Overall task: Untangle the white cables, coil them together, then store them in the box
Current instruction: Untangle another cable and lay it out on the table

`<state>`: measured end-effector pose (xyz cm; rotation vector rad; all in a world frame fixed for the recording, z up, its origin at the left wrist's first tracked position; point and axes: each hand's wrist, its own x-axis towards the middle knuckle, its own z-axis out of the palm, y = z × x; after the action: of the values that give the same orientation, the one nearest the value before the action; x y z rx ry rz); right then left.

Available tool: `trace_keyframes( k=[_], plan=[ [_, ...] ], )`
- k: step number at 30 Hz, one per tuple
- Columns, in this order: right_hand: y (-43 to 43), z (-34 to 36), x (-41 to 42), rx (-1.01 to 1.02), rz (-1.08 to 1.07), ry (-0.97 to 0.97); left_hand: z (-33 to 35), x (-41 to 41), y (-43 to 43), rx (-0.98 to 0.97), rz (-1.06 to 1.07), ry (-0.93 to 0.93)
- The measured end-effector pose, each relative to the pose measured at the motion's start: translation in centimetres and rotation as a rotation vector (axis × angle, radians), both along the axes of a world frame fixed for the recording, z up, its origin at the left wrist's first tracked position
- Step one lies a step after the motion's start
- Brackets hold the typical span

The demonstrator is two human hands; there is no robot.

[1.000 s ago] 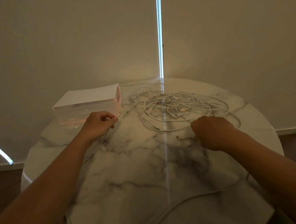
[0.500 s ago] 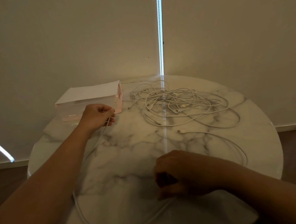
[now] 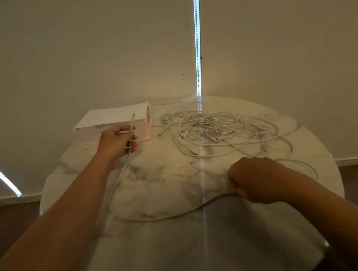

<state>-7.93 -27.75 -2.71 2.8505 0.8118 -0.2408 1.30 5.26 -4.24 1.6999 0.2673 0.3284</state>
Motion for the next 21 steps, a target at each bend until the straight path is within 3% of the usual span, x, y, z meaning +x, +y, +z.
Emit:
trace_keyframes(
  k=[2,4,9,13,16,21],
  plan=[
    [-0.2,1.5,0.2,-0.117,-0.048,0.049,-0.1,0.0,0.0,-0.143,0.009,0.012],
    [0.6,2.9,0.5,-0.086,-0.056,0.119,-0.3,-0.1,-0.3,-0.283,0.020,0.026],
    [5.6,2.1,2.9,0.285,0.123,0.068,-0.5,-0.1,-0.9,-0.435,0.060,0.010],
    [11.6,0.1,4.1,0.560,0.137,0.213,-0.6,0.0,-1.0,-0.478,0.062,-0.025],
    [15.4,-1.0,5.7,0.805,-0.022,0.299,-0.9,-0.1,-1.1,-0.528,0.055,-0.034],
    [19.6,-2.6,6.9,1.223,-0.387,0.611,-1.1,0.2,-0.8,-0.672,0.004,-0.020]
  ],
)
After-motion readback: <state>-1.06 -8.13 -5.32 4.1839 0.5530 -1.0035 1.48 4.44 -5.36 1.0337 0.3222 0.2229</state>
